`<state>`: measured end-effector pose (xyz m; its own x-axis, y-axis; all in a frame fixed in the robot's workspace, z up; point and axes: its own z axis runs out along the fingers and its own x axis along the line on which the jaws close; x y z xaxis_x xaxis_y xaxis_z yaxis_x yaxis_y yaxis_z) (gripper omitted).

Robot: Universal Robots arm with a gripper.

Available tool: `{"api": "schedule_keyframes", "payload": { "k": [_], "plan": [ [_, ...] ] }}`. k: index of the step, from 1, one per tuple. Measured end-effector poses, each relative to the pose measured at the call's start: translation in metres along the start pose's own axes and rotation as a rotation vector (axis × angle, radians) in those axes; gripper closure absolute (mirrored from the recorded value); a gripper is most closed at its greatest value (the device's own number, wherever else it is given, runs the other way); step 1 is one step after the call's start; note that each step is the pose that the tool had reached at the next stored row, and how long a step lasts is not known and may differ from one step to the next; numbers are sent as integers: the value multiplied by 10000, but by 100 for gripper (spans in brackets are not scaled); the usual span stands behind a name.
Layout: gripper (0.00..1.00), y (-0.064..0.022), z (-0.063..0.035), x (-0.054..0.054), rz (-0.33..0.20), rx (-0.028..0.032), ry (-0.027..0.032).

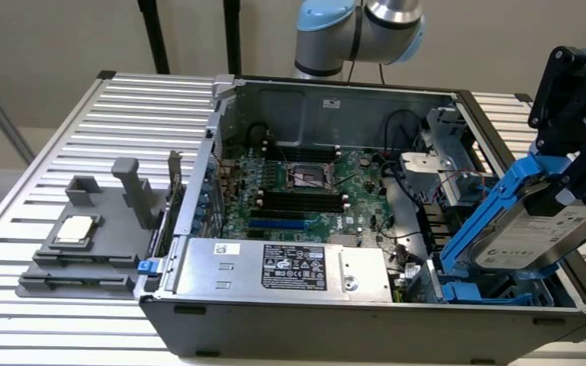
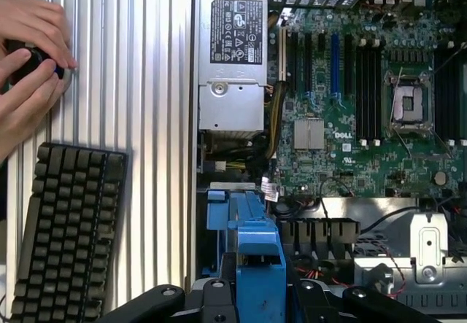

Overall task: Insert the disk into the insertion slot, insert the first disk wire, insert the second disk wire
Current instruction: 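Insert the disk into the insertion slot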

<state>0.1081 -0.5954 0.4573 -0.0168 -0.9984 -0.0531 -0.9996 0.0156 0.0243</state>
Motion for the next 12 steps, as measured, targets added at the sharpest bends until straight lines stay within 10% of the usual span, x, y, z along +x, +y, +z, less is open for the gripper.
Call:
{"api": "schedule_keyframes", "payload": {
  "k": [12],
  "plan": [
    [68, -14, 31, 1, -280, -30, 6]
  ]
}}
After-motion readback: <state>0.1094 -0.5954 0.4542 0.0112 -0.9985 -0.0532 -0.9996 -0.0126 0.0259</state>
